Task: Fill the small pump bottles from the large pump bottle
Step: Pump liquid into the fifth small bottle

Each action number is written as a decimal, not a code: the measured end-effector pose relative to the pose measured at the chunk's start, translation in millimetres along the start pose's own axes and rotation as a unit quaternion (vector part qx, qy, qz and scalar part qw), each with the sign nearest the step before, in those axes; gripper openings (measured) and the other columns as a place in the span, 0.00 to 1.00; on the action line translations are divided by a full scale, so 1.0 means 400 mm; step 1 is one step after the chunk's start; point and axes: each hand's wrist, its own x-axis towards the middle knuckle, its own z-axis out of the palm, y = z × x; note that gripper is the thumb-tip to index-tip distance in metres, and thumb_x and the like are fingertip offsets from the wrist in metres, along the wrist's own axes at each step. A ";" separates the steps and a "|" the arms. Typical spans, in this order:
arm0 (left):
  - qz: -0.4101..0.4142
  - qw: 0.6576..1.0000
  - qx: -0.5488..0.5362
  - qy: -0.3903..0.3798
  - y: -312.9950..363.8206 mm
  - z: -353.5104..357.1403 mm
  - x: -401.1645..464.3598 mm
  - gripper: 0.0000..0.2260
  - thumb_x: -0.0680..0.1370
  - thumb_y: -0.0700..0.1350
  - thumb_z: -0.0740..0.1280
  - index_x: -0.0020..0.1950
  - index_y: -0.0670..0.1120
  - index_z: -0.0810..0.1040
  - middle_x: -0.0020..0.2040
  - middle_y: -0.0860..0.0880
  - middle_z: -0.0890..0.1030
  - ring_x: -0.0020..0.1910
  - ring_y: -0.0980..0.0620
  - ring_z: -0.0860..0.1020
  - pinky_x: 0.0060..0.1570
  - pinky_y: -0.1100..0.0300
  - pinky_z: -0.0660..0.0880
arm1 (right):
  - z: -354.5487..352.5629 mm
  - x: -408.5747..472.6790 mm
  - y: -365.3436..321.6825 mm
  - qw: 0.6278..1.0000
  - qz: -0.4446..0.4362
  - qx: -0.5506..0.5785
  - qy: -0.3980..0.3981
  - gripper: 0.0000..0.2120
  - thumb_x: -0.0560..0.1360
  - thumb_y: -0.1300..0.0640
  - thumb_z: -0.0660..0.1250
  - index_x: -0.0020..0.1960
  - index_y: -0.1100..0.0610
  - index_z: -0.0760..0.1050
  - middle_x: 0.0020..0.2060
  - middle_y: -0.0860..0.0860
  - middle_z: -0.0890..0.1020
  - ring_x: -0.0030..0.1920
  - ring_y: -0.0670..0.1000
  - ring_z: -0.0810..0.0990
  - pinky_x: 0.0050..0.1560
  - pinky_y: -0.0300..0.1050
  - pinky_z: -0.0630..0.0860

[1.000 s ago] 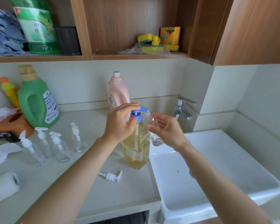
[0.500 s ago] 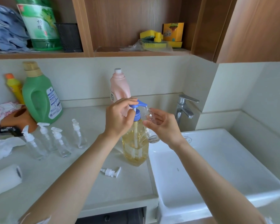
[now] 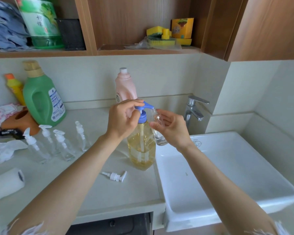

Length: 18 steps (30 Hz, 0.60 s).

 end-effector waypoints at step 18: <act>0.065 0.997 0.030 0.037 -0.049 0.038 -0.030 0.15 0.71 0.40 0.58 0.44 0.36 0.83 0.45 0.44 0.84 0.49 0.53 0.80 0.53 0.64 0.75 | -0.023 0.011 0.019 0.999 0.006 -0.049 -0.006 0.26 0.66 0.58 0.79 0.63 0.56 0.78 0.54 0.50 0.83 0.56 0.43 0.81 0.58 0.36 0.75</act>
